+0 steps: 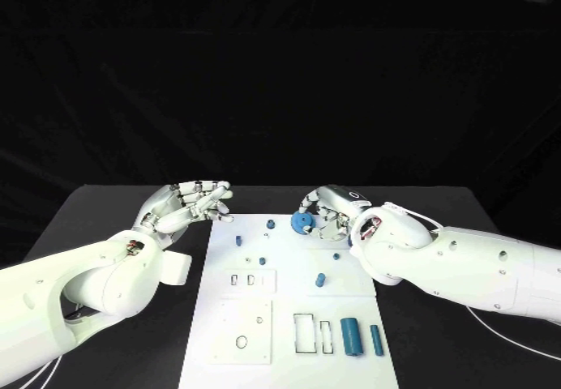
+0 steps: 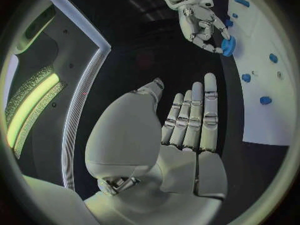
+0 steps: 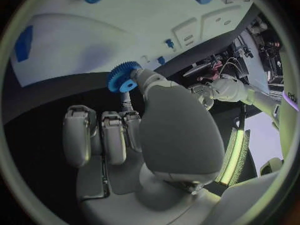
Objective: Assemble the parts on the task board
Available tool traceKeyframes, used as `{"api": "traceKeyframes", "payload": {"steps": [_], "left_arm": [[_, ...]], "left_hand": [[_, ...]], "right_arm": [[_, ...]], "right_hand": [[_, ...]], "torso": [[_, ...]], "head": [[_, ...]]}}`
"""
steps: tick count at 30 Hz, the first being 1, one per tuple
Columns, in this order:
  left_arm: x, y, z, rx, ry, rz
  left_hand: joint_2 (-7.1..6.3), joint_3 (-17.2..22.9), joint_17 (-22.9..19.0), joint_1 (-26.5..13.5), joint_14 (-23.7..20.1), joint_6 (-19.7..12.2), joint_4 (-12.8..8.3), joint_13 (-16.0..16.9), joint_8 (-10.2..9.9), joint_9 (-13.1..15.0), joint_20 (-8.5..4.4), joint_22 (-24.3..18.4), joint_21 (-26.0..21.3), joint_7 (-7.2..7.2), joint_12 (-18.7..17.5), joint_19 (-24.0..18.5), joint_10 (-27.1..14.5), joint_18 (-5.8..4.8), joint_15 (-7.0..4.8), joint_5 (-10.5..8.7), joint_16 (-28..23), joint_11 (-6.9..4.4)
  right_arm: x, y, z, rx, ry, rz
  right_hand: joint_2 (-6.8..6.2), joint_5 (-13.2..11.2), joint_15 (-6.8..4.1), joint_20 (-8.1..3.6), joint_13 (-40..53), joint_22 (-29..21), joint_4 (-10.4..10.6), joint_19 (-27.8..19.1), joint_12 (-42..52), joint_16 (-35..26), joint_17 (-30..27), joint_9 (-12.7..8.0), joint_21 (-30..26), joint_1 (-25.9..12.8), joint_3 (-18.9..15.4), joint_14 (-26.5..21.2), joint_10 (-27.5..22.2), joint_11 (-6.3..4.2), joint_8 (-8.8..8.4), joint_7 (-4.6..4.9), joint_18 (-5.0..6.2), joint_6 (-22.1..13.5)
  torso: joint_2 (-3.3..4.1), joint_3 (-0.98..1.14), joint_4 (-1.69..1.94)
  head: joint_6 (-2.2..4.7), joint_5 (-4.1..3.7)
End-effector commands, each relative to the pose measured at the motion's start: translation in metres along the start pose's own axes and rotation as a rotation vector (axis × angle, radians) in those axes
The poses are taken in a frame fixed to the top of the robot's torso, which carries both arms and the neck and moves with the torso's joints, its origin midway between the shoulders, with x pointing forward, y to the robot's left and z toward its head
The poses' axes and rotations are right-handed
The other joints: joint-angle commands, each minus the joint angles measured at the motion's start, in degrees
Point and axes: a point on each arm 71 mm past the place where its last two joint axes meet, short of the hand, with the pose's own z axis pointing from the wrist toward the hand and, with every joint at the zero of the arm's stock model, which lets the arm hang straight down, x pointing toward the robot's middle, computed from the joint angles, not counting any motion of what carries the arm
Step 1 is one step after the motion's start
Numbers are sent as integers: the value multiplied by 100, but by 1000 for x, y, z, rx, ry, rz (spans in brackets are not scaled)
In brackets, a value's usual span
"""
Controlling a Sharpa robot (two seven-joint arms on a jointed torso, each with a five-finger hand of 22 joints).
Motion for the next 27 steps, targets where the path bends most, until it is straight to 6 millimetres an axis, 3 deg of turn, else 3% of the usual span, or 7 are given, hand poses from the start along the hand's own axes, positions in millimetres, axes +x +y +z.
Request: {"api": "traceKeyframes", "payload": {"steps": [1, 6, 15, 17, 22, 27], "left_arm": [[4, -1, 1, 8, 26, -7], [4, -1, 1, 7, 26, -8], [6, -1, 1, 6, 30, -9], [6, -1, 1, 5, 31, -10], [8, 0, 1, 0, 35, -12], [8, 0, 2, -4, 35, -12]], "left_hand": [[-54, -19, 5, -9, -41, -47, -6, -9, 9, 6, 16, 6, 22, 145, -20, -36, -30, 3, -8, -35, 12, 1], [-54, -19, 5, -9, -41, -47, -6, -9, 9, 6, 16, 6, 22, 145, -20, -36, -30, 3, -8, -35, 12, 1], [-54, -19, 5, -9, -41, -47, -6, -9, 9, 6, 16, 6, 22, 145, -20, -36, -30, 3, -8, -35, 12, 1], [-38, -20, 2, -4, -52, -50, -6, -10, 11, 10, 20, 19, 44, 146, -18, -55, -34, 5, -6, -35, 26, 3], [-36, -19, 2, -3, -53, -51, -7, -10, 11, 10, 20, 21, 47, 147, -18, -57, -35, 6, -6, -34, 27, 3], [-32, -17, 1, 3, -56, -53, -11, -10, 11, 10, 21, 23, 51, 147, -19, -61, -37, 6, -6, -34, 29, 3]], "right_arm": [[0, 15, 3, -46, -40, -33], [7, 29, 10, -71, -28, -33], [25, 44, 22, -90, -1, -33], [29, 46, 24, -91, 7, -34], [40, 49, 28, -93, 32, -32], [47, 50, 30, -90, 46, -28]], "right_hand": [[-12, -31, -25, -12, 924, 512, -1, 96, 20, 21, 1510, 21, 22, -94, 44, 597, 157, -39, 39, -35, -99, 91], [-28, -83, -26, -13, 910, 508, -12, 92, 7, 21, 1510, 21, 15, -126, 71, 597, 148, -39, 30, -35, -97, 82], [-30, -94, -26, -13, 912, 505, -14, 90, 8, 21, 1510, 21, 12, -132, 77, 597, 149, -38, 27, -33, -96, 77], [-31, -103, -26, -13, 910, 511, -17, 92, 6, 21, 1510, 20, 16, -137, 84, 597, 148, -37, 23, -32, -97, 72], [-36, -129, -24, -12, 905, 496, -22, 83, 1, 21, 1510, 18, 2, -155, 100, 597, 144, -34, 13, -27, -93, 59], [-43, -155, -21, -11, 898, 496, -26, 82, -5, 21, 1510, 17, 0, -173, 109, 597, 138, -30, 5, -23, -93, 48]], "torso": [[7, -5, 14], [11, -7, -3], [18, -4, 9], [16, -1, 6], [17, 0, 11], [17, 9, -6]], "head": [[3, 9], [4, 41], [4, 46], [31, 53], [21, 52], [14, 65]]}}
